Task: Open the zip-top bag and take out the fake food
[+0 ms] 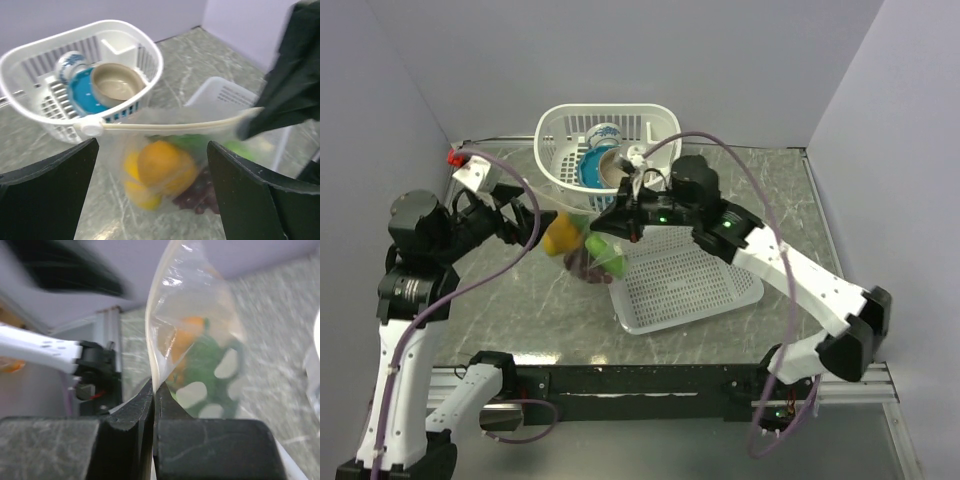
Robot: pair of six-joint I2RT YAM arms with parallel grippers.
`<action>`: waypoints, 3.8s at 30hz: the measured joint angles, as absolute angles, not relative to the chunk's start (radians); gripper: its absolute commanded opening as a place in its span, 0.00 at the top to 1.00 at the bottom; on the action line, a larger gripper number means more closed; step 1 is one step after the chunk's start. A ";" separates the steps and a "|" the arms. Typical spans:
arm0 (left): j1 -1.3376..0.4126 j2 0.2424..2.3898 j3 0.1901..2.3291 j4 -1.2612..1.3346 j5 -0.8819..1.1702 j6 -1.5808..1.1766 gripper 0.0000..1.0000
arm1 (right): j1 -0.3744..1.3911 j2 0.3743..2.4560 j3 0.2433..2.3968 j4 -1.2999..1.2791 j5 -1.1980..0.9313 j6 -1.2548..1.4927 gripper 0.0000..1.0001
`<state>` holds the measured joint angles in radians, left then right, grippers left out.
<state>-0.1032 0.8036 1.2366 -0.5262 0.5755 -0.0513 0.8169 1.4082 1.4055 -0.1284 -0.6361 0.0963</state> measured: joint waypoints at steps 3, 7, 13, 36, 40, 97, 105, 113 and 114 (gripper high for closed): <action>-0.103 0.842 1.257 -0.520 0.642 -0.064 0.03 | 0.823 1.333 1.405 -0.137 -0.677 0.092 1.00; -0.101 0.830 1.257 -0.524 0.719 -0.059 0.02 | 0.822 1.286 1.400 -0.176 -0.703 0.077 1.00; -0.101 0.808 1.257 -0.513 0.922 -0.046 0.03 | 0.821 1.278 1.400 -0.276 -0.719 0.049 1.00; 0.054 0.799 1.082 -0.236 1.422 -0.097 0.01 | 0.732 1.116 1.424 -0.500 -0.857 -0.030 1.00; 0.054 0.833 1.065 -0.159 1.453 -0.154 0.06 | 0.732 1.111 1.424 -0.530 -0.894 -0.036 1.00; -0.045 0.958 1.464 -1.210 1.477 0.822 0.66 | 0.826 1.157 1.366 -0.228 -1.061 0.171 1.00; -0.071 0.939 1.404 -0.956 1.477 0.552 0.98 | 0.827 1.159 1.345 -0.210 -1.050 0.164 1.00; 0.070 0.856 1.085 -0.296 1.499 -0.058 0.99 | 0.824 1.107 1.206 -0.208 -0.902 0.113 0.87; 0.113 0.841 1.048 -0.211 1.510 -0.127 0.99 | 0.825 1.108 1.192 -0.199 -0.869 0.111 0.63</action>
